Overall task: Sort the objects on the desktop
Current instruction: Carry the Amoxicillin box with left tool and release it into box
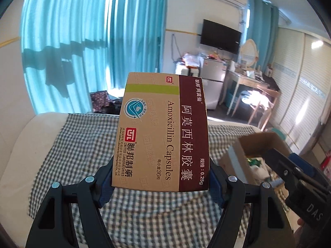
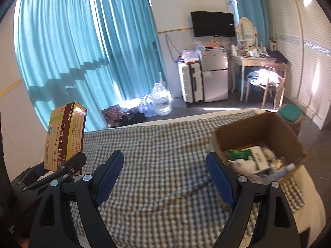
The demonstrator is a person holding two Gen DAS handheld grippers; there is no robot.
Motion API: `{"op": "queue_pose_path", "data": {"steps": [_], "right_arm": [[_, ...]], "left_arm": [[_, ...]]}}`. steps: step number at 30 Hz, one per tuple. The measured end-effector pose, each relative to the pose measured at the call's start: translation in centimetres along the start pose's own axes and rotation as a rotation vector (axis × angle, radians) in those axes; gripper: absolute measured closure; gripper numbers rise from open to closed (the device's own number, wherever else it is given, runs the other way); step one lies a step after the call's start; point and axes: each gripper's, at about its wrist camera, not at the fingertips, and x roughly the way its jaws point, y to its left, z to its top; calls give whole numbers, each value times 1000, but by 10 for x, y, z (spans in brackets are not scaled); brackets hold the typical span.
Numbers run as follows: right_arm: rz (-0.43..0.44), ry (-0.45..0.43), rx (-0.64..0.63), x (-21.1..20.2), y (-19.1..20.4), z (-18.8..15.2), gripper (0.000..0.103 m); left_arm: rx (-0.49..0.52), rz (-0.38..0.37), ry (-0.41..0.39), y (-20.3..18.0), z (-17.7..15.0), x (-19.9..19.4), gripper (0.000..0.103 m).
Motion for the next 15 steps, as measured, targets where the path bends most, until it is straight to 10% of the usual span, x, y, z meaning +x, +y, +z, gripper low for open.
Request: {"op": "queue_pose_path", "data": {"steps": [15], "right_arm": [[-201,58,143,12,-129,-36,21]], "left_arm": [[190,-141,87,-137,-30,63,27]]}}
